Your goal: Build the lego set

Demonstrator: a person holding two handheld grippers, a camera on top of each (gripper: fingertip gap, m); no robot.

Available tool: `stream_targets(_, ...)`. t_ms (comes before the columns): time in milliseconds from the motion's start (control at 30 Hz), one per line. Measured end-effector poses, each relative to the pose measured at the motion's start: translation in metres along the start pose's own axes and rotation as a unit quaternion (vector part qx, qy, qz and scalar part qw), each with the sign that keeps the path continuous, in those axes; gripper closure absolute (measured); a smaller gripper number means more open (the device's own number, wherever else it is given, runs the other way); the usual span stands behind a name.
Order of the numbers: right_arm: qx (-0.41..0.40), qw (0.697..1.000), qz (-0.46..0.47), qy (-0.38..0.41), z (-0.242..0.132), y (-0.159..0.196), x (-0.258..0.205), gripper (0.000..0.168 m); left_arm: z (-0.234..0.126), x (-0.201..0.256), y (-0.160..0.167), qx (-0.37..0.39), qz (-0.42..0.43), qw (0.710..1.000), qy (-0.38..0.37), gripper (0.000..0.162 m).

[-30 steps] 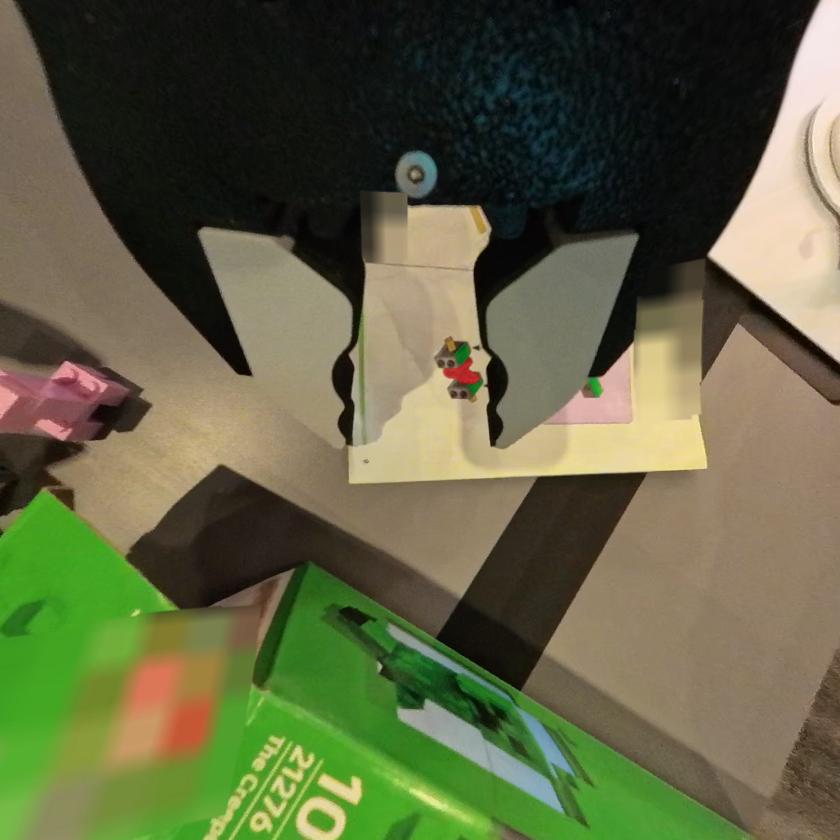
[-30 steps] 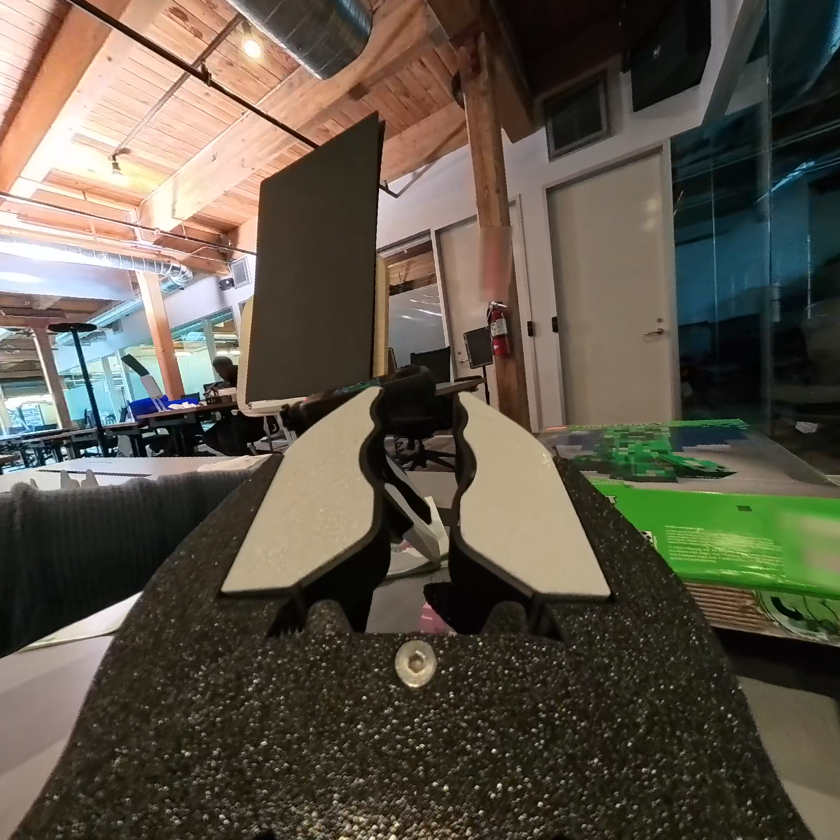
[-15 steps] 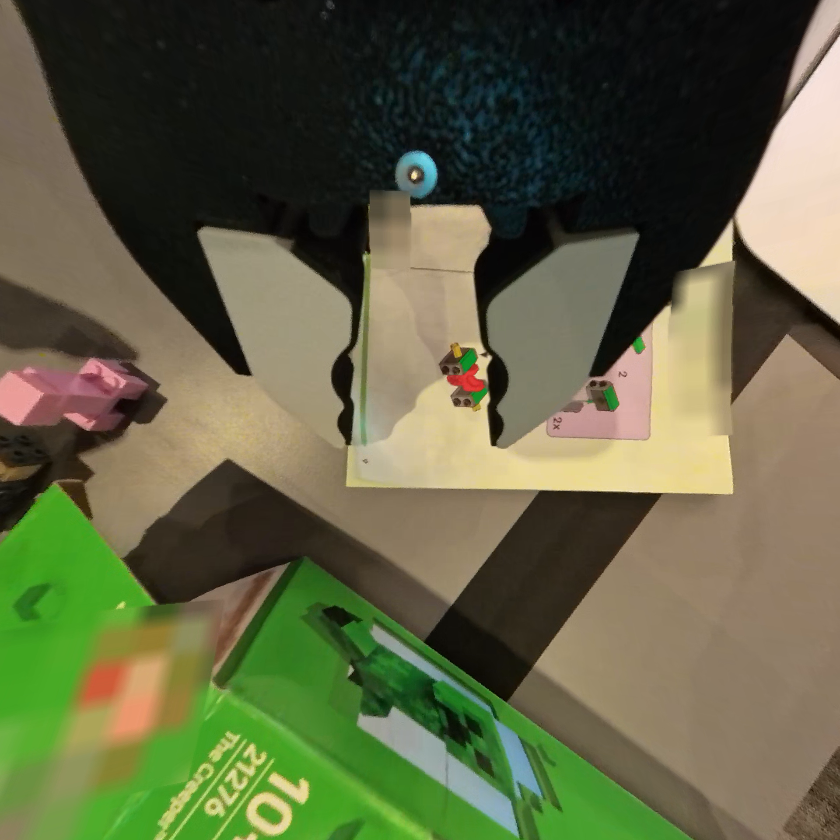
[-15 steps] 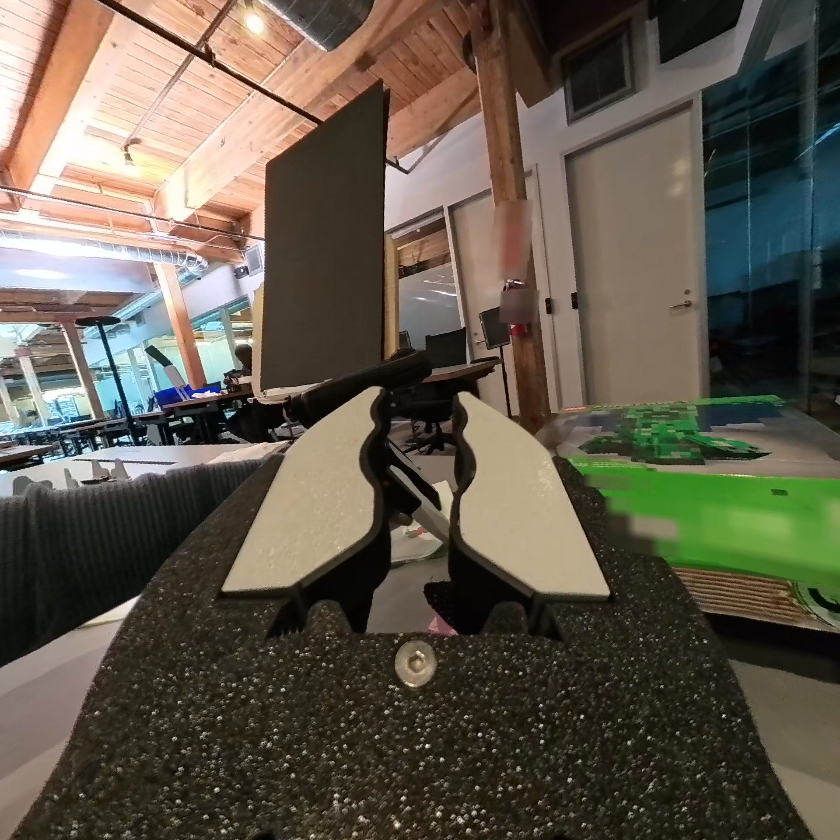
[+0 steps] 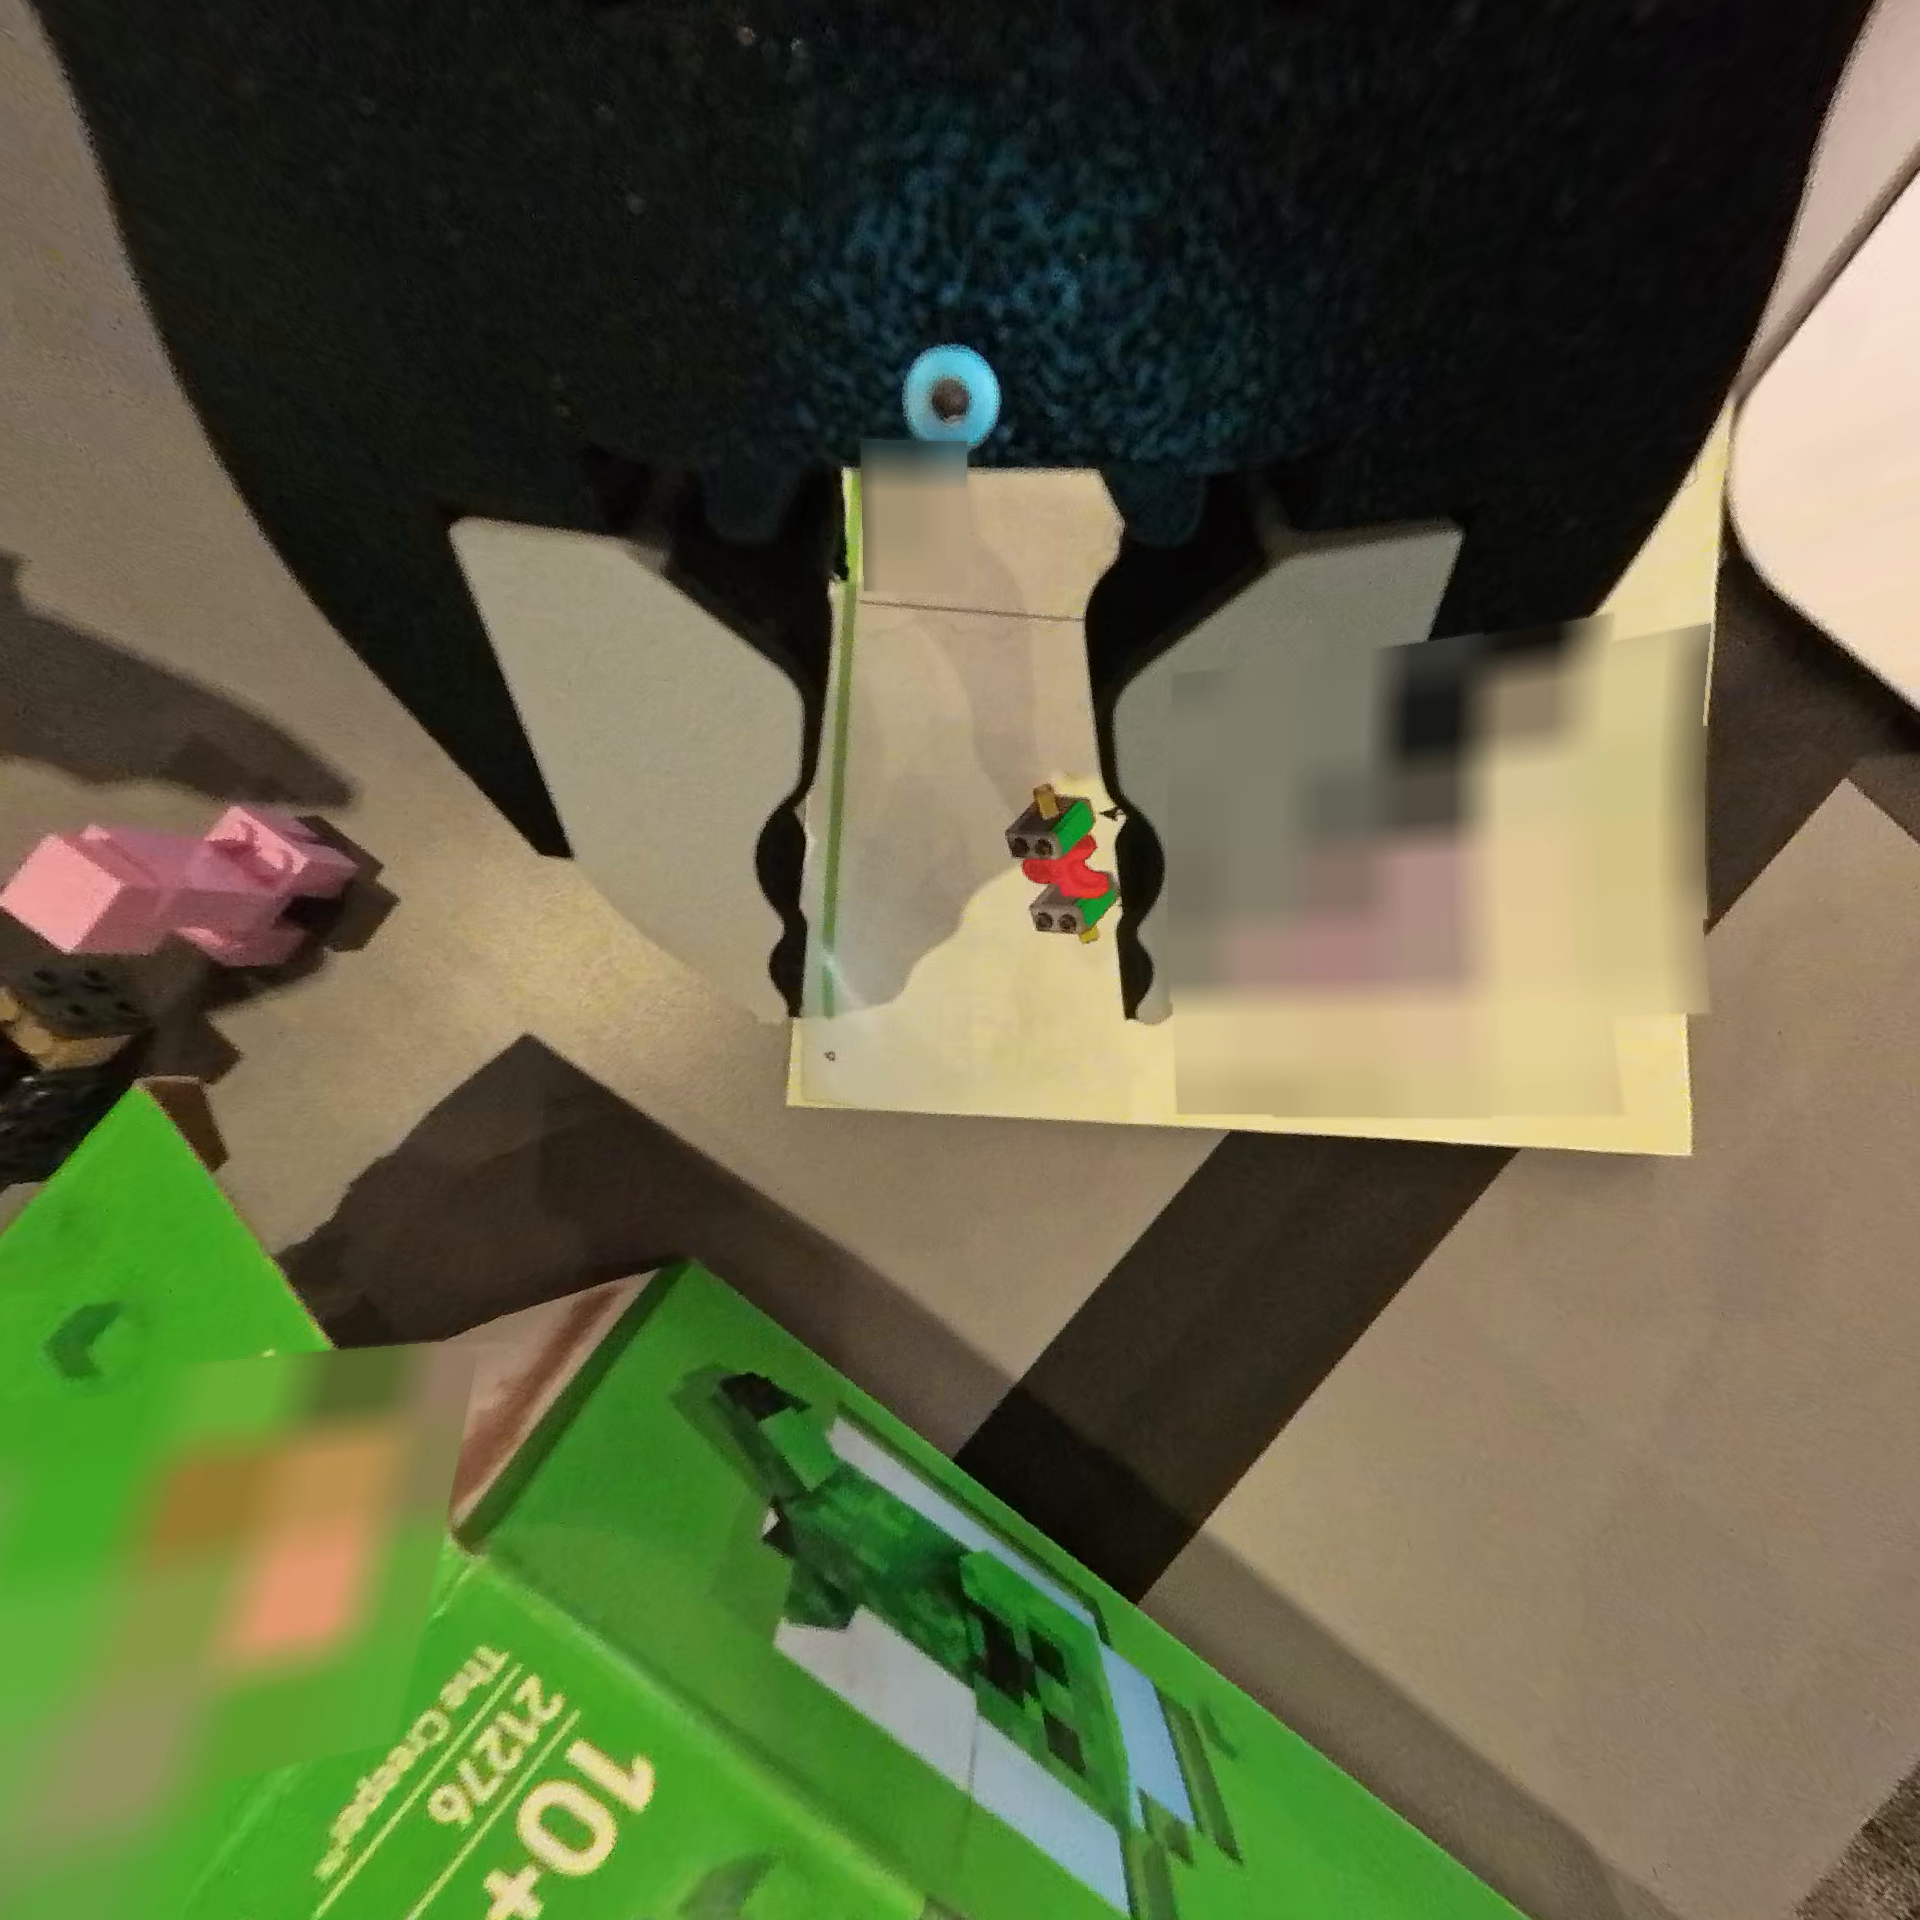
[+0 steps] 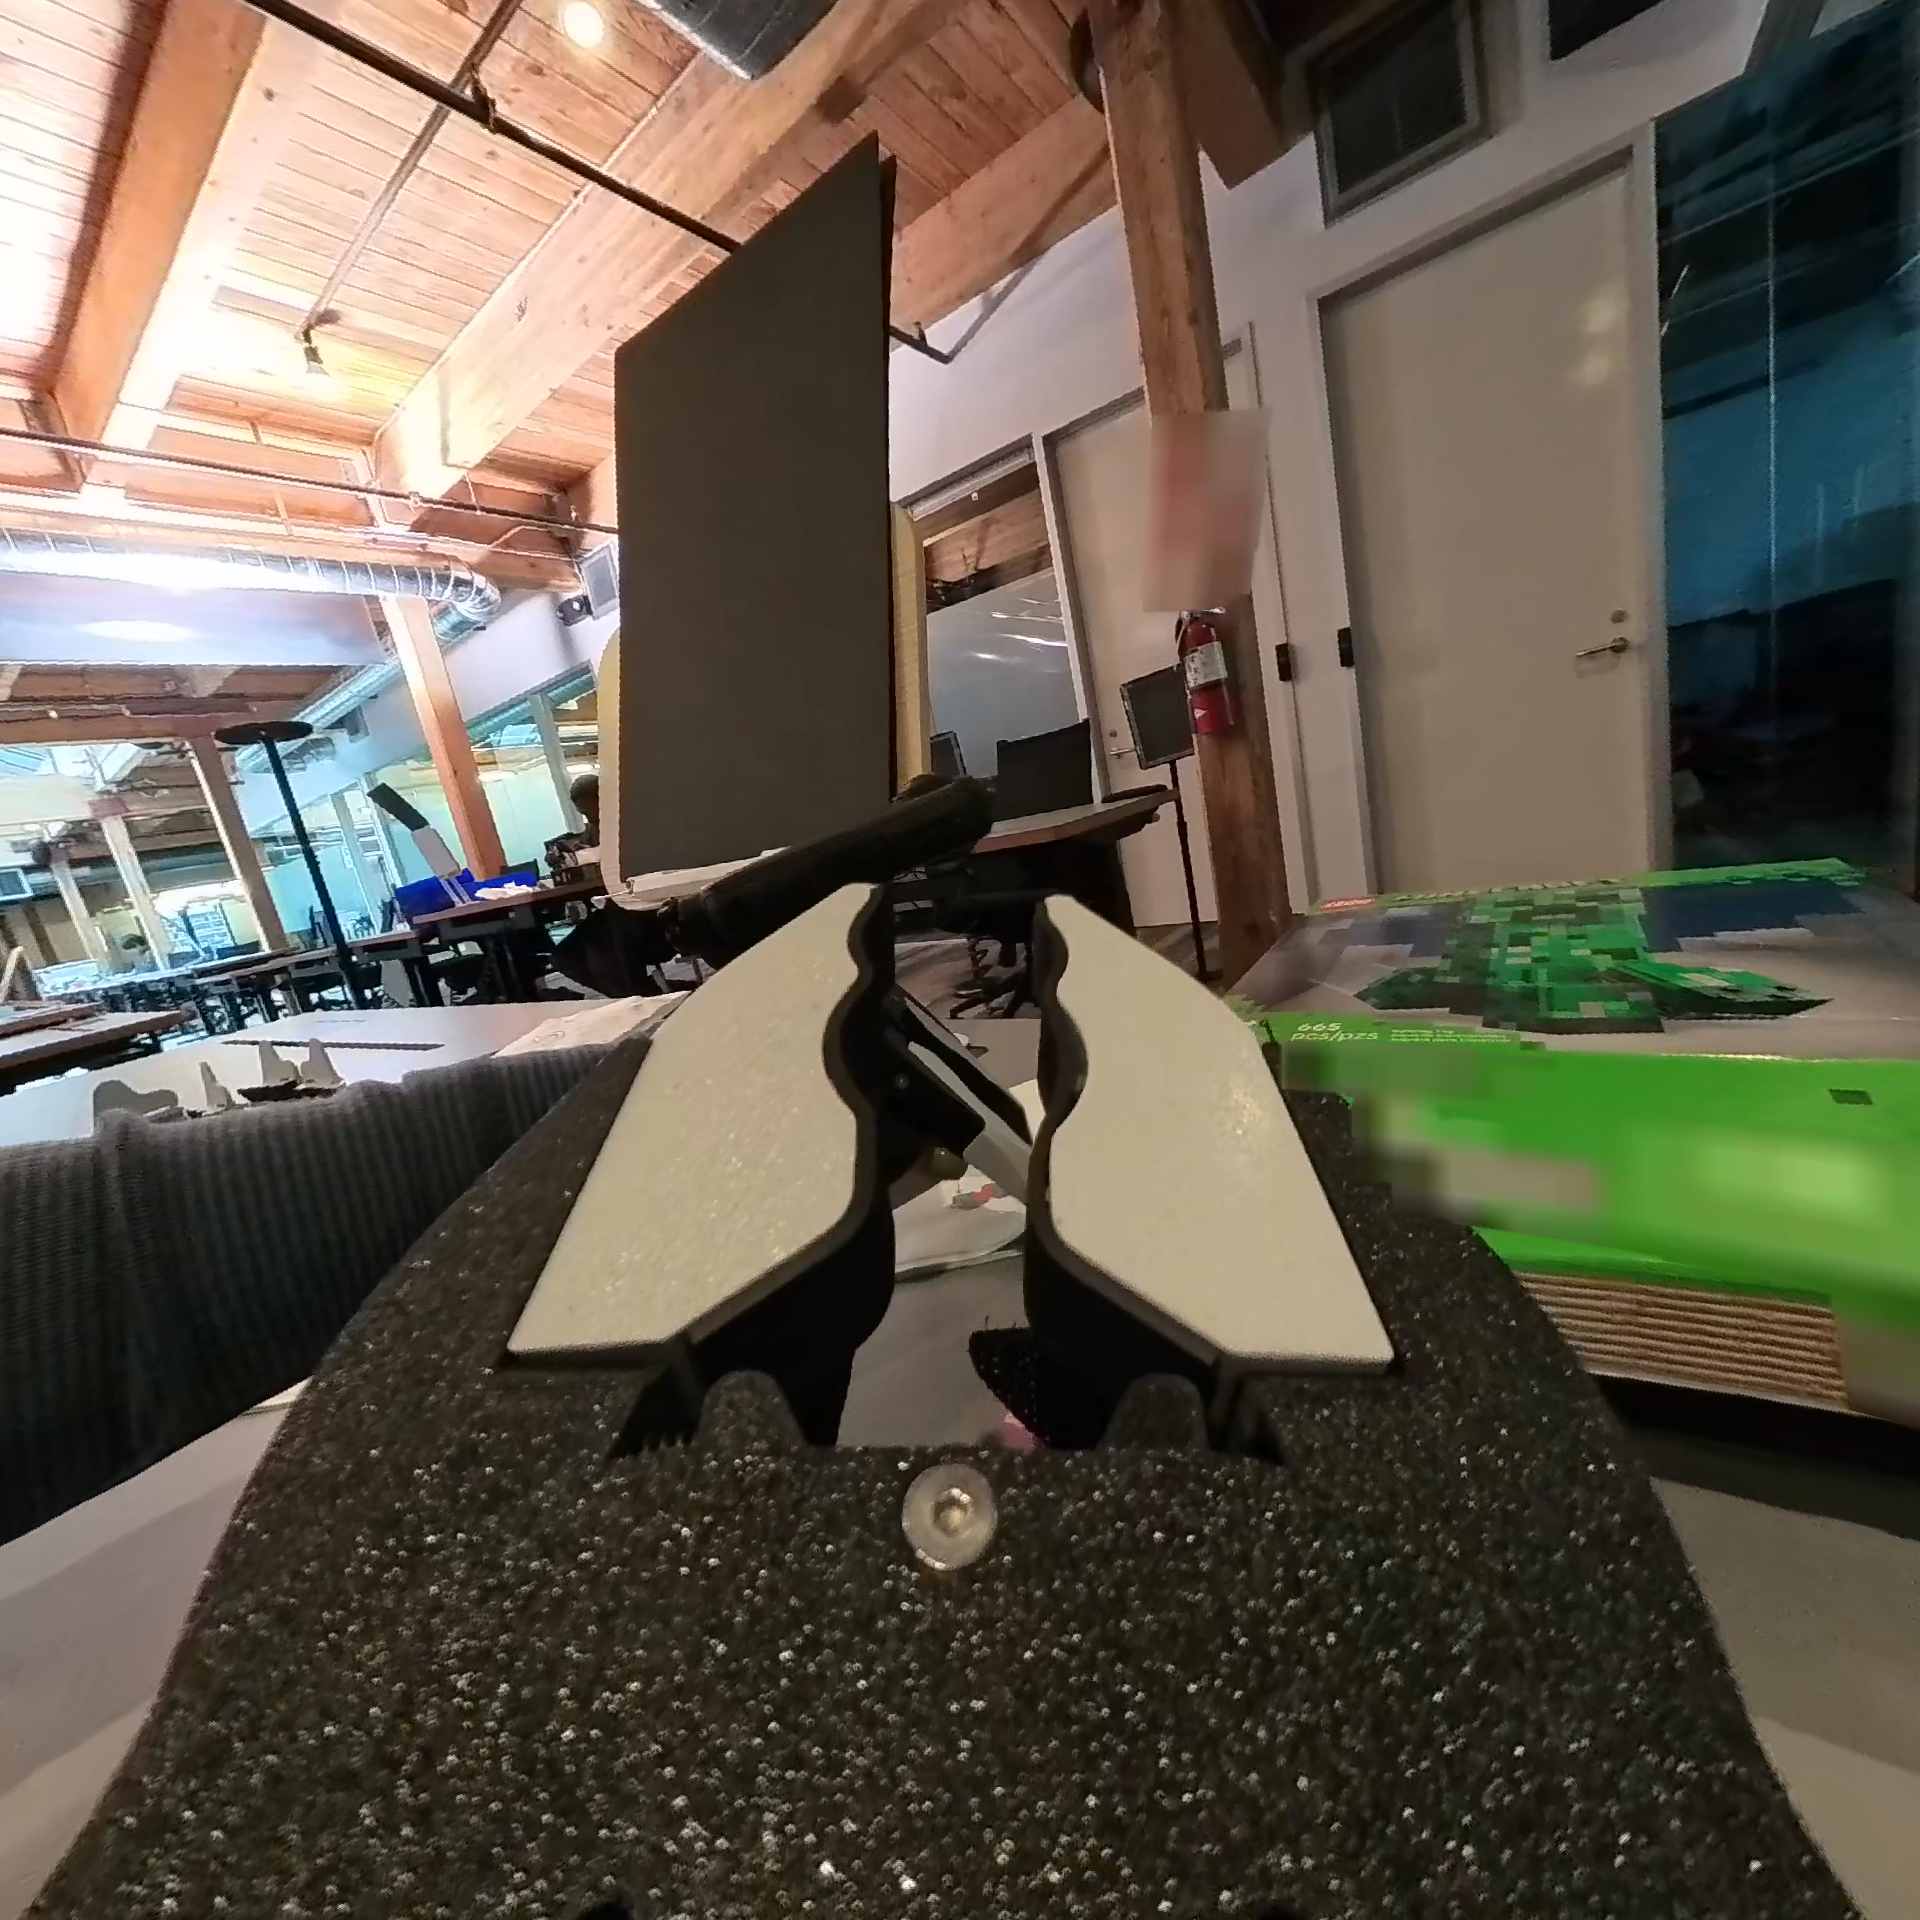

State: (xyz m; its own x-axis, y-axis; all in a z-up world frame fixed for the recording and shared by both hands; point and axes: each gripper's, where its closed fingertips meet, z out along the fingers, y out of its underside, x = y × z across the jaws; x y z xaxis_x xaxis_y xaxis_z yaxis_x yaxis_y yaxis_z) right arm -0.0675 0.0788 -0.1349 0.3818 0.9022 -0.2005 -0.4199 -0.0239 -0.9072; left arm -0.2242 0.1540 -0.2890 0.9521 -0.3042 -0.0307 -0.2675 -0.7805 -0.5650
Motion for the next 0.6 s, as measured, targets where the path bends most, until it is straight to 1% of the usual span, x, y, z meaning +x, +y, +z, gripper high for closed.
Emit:
stream_targets(200, -0.004, 1.000, 0.007, -0.002, 0.001, 0.002, 0.000, 0.144, 0.000, 0.001, 0.000, -0.003, 0.003, 1.000, 0.003, 0.104)
stream_targets(400, -0.007, 1.000, 0.012, -0.004, 0.001, 0.003, 0.000, 0.144, 0.006, 0.005, 0.001, -0.009, 0.025, 1.000, -0.005, 0.109)
stream_targets(533, -0.010, 1.000, 0.015, -0.005, 0.002, 0.004, 0.000, 0.145, 0.010, 0.006, 0.003, -0.016, 0.033, 0.999, -0.012, 0.108)
stream_targets(600, -0.011, 1.000, 0.017, -0.005, 0.002, 0.005, 0.000, 0.145, 0.009, 0.006, 0.002, -0.012, 0.030, 0.999, -0.012, 0.105)
